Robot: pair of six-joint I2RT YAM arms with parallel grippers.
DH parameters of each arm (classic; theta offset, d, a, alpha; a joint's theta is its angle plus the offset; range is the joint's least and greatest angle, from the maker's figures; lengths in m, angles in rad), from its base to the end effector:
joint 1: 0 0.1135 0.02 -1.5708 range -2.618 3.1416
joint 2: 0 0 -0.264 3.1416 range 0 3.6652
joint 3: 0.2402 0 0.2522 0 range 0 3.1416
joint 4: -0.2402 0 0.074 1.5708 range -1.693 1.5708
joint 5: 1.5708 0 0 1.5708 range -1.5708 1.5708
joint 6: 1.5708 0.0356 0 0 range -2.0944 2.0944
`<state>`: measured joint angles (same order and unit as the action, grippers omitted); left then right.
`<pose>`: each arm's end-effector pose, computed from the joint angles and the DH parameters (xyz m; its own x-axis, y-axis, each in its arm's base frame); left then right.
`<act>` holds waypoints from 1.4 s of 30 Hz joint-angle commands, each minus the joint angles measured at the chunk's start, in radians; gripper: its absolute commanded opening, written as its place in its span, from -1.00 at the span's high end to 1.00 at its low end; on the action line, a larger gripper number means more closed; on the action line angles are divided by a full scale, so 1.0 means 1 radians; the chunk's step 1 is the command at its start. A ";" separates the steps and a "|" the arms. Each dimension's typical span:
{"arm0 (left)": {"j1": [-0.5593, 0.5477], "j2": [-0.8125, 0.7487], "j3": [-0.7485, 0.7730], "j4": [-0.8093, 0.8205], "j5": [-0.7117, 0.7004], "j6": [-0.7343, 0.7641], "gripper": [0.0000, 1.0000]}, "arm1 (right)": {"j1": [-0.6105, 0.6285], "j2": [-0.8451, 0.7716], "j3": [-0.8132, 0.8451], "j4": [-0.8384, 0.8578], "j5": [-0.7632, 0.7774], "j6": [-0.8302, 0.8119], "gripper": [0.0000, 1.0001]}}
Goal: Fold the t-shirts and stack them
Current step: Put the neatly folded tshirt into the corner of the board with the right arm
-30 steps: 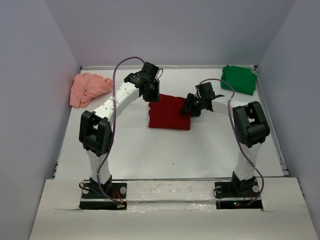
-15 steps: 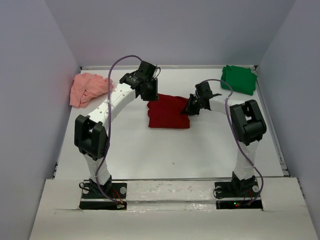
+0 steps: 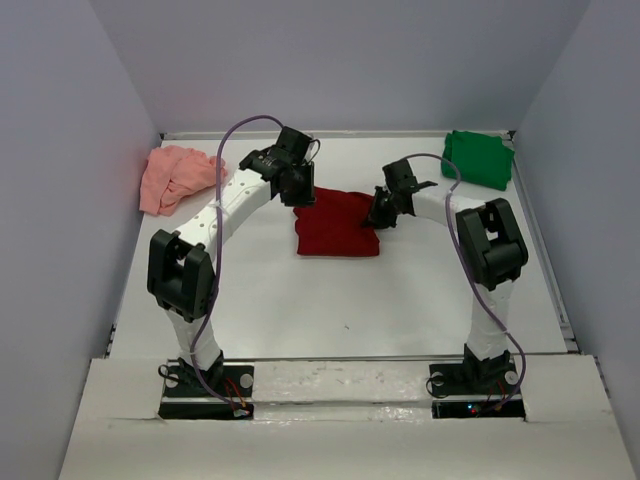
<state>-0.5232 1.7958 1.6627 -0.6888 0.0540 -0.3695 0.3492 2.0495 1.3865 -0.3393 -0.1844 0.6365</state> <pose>0.3492 -0.2036 0.3176 -0.7833 0.0355 -0.6206 0.2658 0.9216 -0.2827 0.4021 0.1533 0.1525 -0.8918 0.2971 -0.3411 0.1256 0.8871 0.4443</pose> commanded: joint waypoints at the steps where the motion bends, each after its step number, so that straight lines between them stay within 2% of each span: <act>1: 0.003 -0.065 -0.009 0.017 0.021 0.020 0.33 | -0.006 0.032 -0.018 -0.171 0.230 -0.078 1.00; 13: 0.003 -0.055 -0.034 0.046 0.044 0.014 0.33 | -0.006 0.015 0.201 -0.300 0.316 -0.164 1.00; 19: 0.003 -0.053 -0.032 0.044 0.047 0.017 0.33 | -0.006 0.075 0.376 -0.407 0.322 -0.224 1.00; 29: 0.003 -0.042 -0.024 0.046 0.053 0.018 0.33 | -0.006 0.152 0.552 -0.498 0.390 -0.302 1.00; 42: 0.003 -0.038 -0.018 0.046 0.066 0.017 0.33 | -0.006 0.288 0.926 -0.653 0.456 -0.377 1.00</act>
<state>-0.5217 1.7958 1.6314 -0.6533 0.0986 -0.3676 0.3481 2.3123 2.1979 -0.9424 0.2306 0.3004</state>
